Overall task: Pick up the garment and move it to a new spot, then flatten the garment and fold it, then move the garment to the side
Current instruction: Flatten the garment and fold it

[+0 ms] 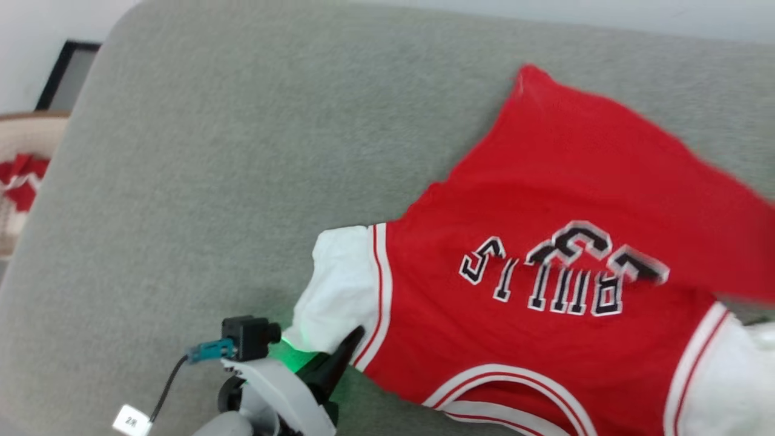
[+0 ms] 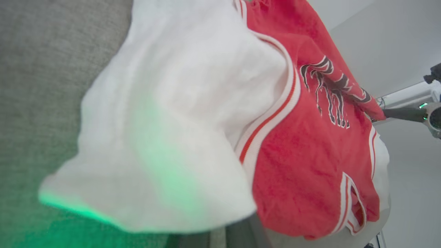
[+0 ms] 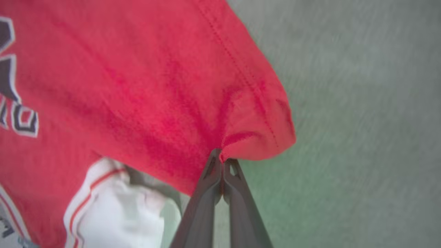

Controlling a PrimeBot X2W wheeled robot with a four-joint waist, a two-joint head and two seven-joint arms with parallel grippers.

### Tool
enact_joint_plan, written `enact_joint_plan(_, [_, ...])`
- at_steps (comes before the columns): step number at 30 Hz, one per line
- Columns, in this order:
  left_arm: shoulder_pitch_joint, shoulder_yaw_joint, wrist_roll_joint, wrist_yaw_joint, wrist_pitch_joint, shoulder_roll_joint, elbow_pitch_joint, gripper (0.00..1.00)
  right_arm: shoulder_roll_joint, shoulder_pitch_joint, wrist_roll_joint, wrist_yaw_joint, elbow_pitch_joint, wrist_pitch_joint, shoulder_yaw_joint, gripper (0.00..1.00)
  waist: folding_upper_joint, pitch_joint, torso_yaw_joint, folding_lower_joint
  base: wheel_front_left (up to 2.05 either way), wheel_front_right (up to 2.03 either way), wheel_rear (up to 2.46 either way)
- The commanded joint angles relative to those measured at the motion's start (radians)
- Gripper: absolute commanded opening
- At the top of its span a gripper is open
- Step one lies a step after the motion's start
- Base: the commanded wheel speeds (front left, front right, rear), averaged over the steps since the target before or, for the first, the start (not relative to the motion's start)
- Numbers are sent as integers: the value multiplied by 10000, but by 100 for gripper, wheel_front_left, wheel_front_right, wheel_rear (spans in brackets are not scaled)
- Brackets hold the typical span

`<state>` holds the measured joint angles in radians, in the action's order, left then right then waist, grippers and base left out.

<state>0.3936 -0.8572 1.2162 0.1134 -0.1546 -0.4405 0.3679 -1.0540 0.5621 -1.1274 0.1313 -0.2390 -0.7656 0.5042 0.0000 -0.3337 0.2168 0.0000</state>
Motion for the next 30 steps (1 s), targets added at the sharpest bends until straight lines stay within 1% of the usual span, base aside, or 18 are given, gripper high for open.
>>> enact_joint_plan(1, [-390,-33,93,-162,50,-234,144,0,-298,-1147,-321,-12,584,38,98,0,0,794,-829,0,0,0,0])
enact_joint_plan(3, [-461,17,95,-213,26,-344,73,0,-639,-2129,-425,-14,1222,105,168,0,0,911,-992,0,0,0,0])
enact_joint_plan(4, [-483,53,122,-246,1,-393,36,0,-704,-2629,-487,-14,1497,187,179,0,0,955,-1065,0,0,0,0])
enact_joint_plan(8, [-514,207,151,-373,-92,-558,-70,0,-647,-4464,-553,-12,2305,586,172,0,0,1050,-1281,0,0,0,0])
enact_joint_plan(11, [-478,204,111,-435,-58,-635,-92,0,-431,-5558,-183,-12,2732,773,139,0,0,1077,-1346,0,0,0,0])
enact_joint_plan(14, [-388,197,38,-477,-54,-643,-60,0,15,-6333,137,-12,3137,831,11,0,0,1094,-1384,0,0,0,0])
enact_joint_plan(17, [-315,200,17,-499,-69,-650,-34,0,462,-6834,597,-14,3499,681,-29,0,0,1107,-1414,0,0,0,0])
enact_joint_plan(18, [-315,200,17,-499,-69,-650,-34,0,462,-6834,597,-14,3499,681,-29,0,0,1107,-1414,0,0,0,0])
enact_joint_plan(19, [-305,193,8,-504,-54,-654,-24,0,623,-6900,740,-12,3615,666,-139,0,0,1118,-1428,0,0,0,0])
enact_joint_plan(20, [-303,180,-9,-504,-35,-660,-27,0,752,-6905,957,-12,3695,748,-291,19,0,1128,-1440,0,0,0,0])
enact_joint_plan(21, [-299,169,-23,-525,-20,-664,-43,0,878,-6903,1207,-12,3750,887,-499,62,0,1138,-1453,0,0,0,0])
enact_joint_plan(22, [-304,163,-34,-545,-14,-671,-63,0,1004,-6914,1394,-12,3802,986,-681,100,0,1149,-1468,0,0,0,0])
enact_joint_plan(24, [-349,152,-42,-575,-5,-693,-104,0,1106,-6996,1703,-12,4047,1117,-1041,100,0,1180,-1492,0,0,0,0])
enact_joint_plan(26, [-399,124,-64,-581,1,-708,-128,0,1081,-7190,1759,-14,4262,1205,-1642,100,0,1220,-1473,0,0,0,0])
enact_joint_plan(30, [-417,87,-78,-628,-37,-662,-319,0,802,-7517,1584,-14,5045,1007,-3237,100,0,1194,-1379,0,0,0,0])
